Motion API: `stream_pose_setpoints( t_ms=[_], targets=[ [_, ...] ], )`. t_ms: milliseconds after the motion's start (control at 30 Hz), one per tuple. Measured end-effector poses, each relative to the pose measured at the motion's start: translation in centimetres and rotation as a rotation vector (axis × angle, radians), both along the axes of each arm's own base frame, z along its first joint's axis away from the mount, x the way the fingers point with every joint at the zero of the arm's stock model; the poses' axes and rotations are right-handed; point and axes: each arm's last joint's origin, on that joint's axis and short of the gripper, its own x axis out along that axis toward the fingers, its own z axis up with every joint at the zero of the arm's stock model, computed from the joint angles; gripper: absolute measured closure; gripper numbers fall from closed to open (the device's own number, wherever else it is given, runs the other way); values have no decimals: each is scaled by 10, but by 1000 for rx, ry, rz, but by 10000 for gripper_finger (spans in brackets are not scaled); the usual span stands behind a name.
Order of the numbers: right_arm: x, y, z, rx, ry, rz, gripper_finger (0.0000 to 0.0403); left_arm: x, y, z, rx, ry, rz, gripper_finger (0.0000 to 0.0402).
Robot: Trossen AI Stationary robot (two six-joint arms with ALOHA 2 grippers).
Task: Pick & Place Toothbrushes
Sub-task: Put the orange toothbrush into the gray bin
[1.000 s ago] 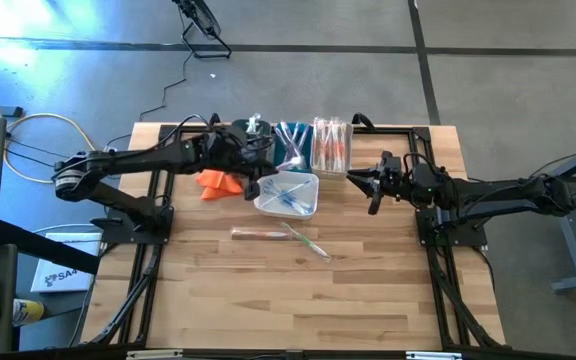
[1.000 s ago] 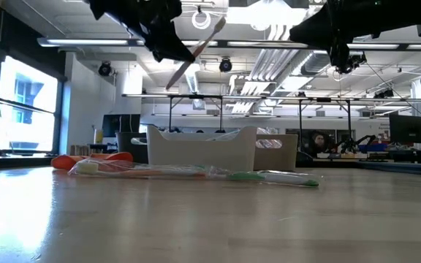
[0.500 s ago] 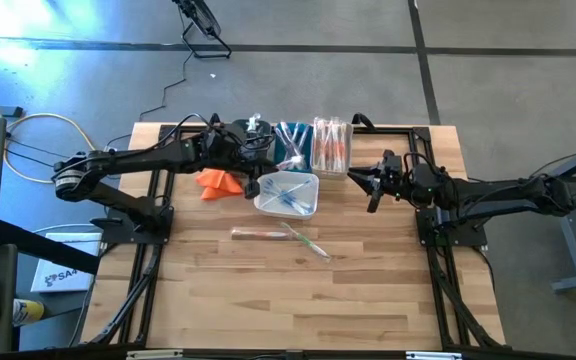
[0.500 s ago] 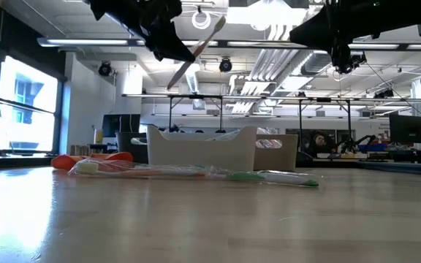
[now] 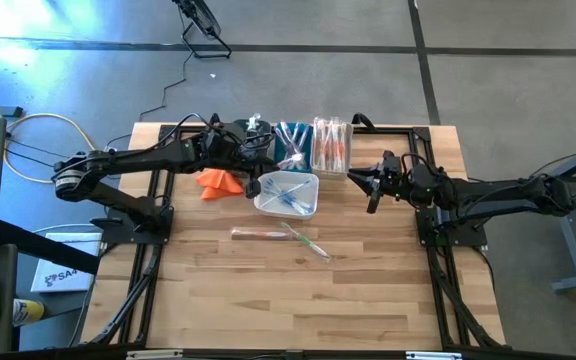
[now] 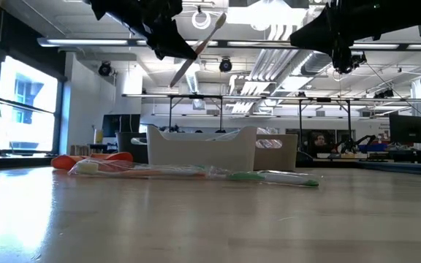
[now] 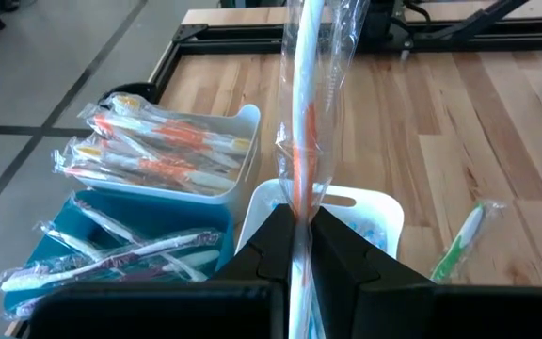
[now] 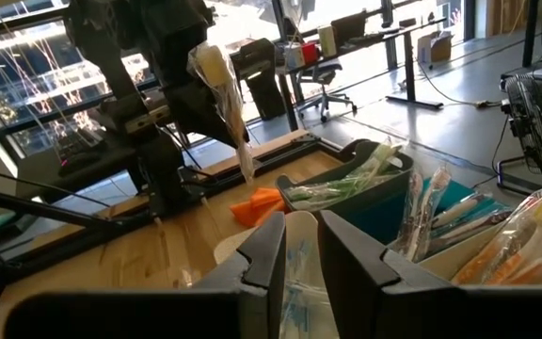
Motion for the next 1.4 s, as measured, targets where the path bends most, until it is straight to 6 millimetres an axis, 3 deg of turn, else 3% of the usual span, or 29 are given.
stream_pose_setpoints(
  t_ms=[900,1400],
  targets=[
    [0,0,0,-147,53,13,345,3,1,8,-122,-102,69,382],
    [3,1,-2,-169,73,68,345,18,4,-19,-191,7,30,382]
  ],
)
